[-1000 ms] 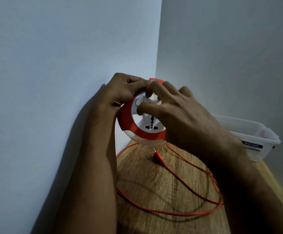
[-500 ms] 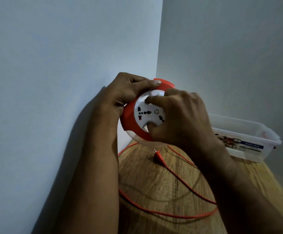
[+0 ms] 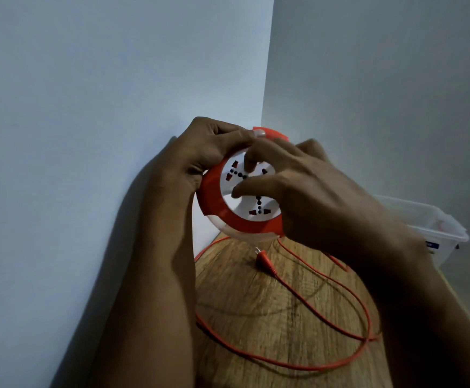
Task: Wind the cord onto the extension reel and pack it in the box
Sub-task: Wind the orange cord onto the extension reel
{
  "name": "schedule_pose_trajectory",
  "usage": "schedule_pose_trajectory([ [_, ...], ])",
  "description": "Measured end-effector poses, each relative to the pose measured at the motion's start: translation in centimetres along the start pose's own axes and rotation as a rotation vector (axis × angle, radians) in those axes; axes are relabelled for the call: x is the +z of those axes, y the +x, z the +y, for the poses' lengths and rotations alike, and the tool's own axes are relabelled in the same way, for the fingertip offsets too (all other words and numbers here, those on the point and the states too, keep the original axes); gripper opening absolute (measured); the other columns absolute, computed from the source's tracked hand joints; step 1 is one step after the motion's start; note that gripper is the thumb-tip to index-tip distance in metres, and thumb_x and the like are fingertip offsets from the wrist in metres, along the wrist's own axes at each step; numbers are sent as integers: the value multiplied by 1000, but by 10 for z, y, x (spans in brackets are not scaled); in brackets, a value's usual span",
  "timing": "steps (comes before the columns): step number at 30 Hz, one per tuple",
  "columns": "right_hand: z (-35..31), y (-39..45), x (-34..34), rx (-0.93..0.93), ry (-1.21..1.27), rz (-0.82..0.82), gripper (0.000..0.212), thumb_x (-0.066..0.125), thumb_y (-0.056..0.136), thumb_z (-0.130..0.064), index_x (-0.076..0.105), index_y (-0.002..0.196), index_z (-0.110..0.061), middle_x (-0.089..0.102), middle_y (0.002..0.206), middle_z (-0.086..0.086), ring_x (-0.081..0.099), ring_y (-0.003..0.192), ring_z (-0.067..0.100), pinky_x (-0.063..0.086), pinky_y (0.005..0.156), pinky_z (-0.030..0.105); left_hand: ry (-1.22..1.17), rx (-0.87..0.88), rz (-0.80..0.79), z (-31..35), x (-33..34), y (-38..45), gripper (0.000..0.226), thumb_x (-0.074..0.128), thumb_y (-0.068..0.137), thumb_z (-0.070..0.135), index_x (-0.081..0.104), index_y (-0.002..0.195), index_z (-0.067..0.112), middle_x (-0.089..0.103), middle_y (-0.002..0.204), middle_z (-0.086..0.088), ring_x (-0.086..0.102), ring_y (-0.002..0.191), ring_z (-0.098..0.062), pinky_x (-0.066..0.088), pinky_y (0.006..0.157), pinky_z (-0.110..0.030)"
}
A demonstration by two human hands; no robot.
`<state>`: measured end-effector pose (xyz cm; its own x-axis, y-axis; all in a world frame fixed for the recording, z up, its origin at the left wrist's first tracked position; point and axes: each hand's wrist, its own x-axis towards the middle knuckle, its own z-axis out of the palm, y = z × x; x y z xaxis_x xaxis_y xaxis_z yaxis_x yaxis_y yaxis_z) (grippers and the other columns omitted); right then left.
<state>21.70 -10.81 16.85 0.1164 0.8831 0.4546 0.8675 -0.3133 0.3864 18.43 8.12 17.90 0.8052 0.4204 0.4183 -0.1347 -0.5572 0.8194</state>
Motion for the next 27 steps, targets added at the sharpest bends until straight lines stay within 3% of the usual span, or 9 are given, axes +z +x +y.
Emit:
schedule_pose_trajectory([
  [3,-4,1,9,16,-56,-53,62,80,73,-31,56,129,-41,32,145,2,29,133,25,28,105,49,13,-1,-31,3,3,0,31,71,86,56,80,72,29,79,78,6,75,77,-14,57,85,-39],
  [6,-4,3,13,41,-35,2,58,83,69,-32,62,122,-41,38,141,5,27,126,25,33,99,49,4,-9,-37,3,3,2,27,73,87,51,82,82,26,80,80,4,77,79,-16,60,87,-42],
  [10,3,5,24,38,-23,106,62,89,59,-34,67,117,-35,49,130,10,45,119,30,40,87,49,14,12,-45,3,4,1,21,71,91,45,81,84,28,80,80,5,75,70,-8,59,68,-26],
  [14,2,4,31,185,54,276,60,76,63,-48,69,118,-26,59,117,10,61,86,26,36,74,29,-15,-3,-35,4,4,0,21,72,87,49,79,77,32,79,74,9,73,61,-6,53,56,-19],
  [18,-11,11,36,324,131,351,57,68,71,-56,70,113,-16,68,94,7,54,66,18,39,65,23,-51,-20,-30,2,4,2,22,75,83,52,79,78,30,78,72,9,74,62,-10,56,55,-20],
  [22,-11,5,9,269,130,302,52,70,75,-55,66,119,-27,60,108,2,60,70,19,35,61,22,-39,-19,-22,-4,-3,3,24,73,88,50,81,91,27,80,80,5,76,75,-19,56,65,-30],
  [25,-3,-3,-12,125,142,316,40,74,77,-33,67,116,-31,53,117,0,61,84,21,43,62,29,-38,-8,-37,-6,-4,1,16,73,91,37,80,86,24,79,75,1,75,66,-18,55,58,-26],
  [27,2,-6,-14,6,131,230,43,78,74,-17,68,114,-31,51,123,3,57,100,23,49,76,39,-23,-14,-36,-5,-3,0,19,73,91,36,78,77,25,77,71,3,74,64,-17,54,55,-24],
])
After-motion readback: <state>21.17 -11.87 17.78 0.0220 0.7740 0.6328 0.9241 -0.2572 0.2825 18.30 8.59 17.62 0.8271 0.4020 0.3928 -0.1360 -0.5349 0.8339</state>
